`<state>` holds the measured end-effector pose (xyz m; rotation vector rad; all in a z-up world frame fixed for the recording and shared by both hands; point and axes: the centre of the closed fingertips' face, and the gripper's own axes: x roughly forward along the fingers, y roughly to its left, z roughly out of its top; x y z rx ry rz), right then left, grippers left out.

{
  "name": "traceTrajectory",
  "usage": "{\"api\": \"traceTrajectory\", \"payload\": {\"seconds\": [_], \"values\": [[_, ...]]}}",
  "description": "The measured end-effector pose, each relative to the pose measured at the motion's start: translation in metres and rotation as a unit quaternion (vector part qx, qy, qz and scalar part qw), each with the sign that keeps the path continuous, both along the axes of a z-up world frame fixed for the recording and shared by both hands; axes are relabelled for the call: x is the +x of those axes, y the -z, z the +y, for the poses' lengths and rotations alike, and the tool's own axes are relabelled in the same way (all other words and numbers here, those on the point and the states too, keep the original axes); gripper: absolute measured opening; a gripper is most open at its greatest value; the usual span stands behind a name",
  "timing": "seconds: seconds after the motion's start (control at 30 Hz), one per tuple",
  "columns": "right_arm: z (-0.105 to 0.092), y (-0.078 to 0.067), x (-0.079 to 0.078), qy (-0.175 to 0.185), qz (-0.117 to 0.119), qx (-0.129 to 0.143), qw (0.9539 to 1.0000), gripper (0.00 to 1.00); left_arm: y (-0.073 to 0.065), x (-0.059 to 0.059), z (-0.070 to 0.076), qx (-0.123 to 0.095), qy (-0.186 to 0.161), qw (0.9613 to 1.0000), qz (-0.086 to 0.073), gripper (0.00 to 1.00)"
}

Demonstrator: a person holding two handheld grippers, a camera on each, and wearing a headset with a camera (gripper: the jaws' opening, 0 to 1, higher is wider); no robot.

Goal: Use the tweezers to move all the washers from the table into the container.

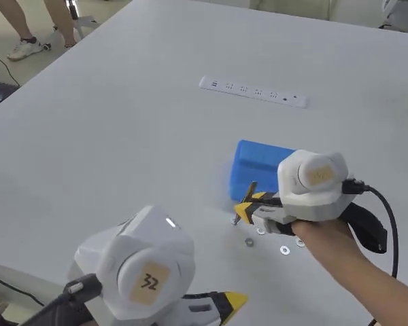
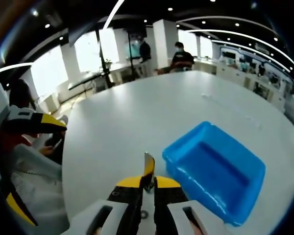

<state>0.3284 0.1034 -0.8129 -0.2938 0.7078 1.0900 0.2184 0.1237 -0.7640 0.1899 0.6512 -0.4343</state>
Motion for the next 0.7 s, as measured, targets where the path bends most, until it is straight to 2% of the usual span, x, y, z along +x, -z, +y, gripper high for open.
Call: {"api": "traceTrajectory", "payload": {"seconds": [0.13, 0.43, 0.7], "values": [[0.000, 0.000, 0.000, 0.006, -0.003, 0.005, 1.0000, 0.03, -0.001, 0.001, 0.001, -0.001, -0.003, 1.0000, -0.003, 0.99], [-0.001, 0.000, 0.001, 0.010, 0.007, 0.000, 0.9999, 0.03, 0.000, -0.002, 0.003, 0.010, -0.001, 0.9999, 0.001, 0.99], [0.002, -0.027, 0.000, 0.001, -0.015, 0.020, 0.9997, 0.03, 0.000, -0.001, 0.005, 0.013, -0.004, 0.9999, 0.000, 0.99]]}}
